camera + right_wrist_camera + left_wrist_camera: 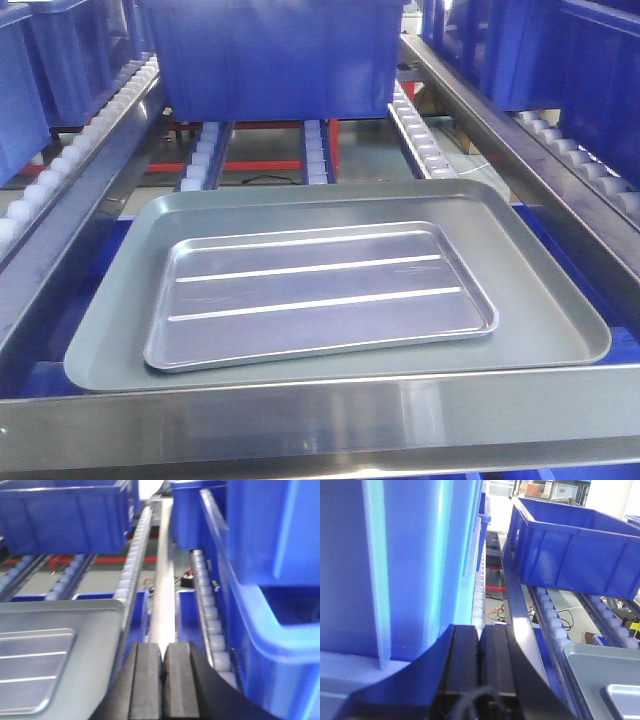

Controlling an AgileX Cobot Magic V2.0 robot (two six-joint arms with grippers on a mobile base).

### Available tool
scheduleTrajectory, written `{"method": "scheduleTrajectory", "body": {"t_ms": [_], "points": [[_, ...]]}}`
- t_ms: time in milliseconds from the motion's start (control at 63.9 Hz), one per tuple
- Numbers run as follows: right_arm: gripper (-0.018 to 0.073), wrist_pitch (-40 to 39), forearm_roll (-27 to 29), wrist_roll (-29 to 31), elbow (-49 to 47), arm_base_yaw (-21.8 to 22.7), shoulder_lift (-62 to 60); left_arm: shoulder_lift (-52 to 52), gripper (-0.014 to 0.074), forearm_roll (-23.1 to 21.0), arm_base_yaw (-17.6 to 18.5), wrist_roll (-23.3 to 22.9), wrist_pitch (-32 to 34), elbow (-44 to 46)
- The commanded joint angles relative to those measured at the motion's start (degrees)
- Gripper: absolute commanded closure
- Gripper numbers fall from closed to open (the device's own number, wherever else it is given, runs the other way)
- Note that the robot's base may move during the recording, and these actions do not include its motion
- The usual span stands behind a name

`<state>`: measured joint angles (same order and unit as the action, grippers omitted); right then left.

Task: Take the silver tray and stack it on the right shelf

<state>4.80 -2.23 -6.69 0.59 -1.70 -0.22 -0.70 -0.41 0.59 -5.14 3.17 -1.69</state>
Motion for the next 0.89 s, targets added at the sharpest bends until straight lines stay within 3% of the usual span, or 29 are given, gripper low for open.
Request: {"method": "scheduleTrajectory", "body": {"t_ms": [0,877], "points": [[0.0503,-5.93,0.46,0.77,-0.03,1.59,-1.48,-0.85,0.0688,-0.27,-0.02,0.31,5.08,-1.09],[0.0503,-5.73,0.46,0.77,-0.02,2.49,-1.58,-0.85,0.0688,-0.27,-0.02,0.31,5.08,-1.09]]}}
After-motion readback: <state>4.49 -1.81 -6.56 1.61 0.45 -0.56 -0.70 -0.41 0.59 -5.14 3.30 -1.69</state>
